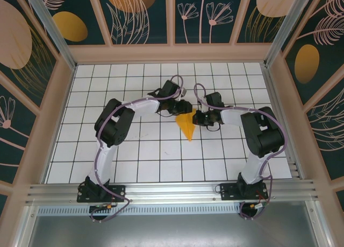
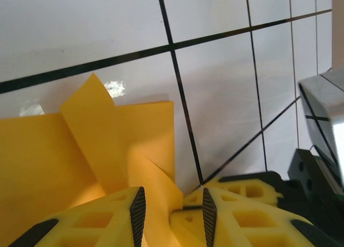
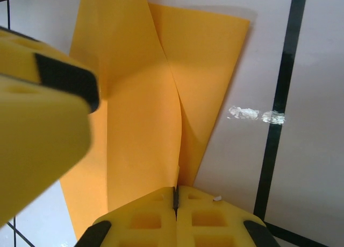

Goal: Fold a paper plane with a square sheet of paper (fold left side to right side)
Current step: Fourth fold the wing at the center of the table.

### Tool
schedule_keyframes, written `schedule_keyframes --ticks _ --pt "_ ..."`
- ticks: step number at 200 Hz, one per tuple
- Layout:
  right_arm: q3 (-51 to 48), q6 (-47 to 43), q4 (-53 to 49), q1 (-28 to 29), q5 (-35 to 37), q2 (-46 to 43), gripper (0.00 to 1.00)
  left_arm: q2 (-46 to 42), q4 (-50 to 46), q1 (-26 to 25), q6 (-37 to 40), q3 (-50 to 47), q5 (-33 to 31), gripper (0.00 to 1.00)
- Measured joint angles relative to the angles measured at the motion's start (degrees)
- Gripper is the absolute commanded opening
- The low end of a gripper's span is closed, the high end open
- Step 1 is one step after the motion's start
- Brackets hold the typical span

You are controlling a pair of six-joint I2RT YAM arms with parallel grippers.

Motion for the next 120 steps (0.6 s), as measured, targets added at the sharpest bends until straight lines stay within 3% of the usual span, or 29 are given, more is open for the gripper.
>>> schedule_keyframes --ticks 120 --pt "0.1 0.0 -0.2 0.0 0.0 0.0 0.01 2.7 -0.4 0.0 -0.1 1.3 -1.4 0.37"
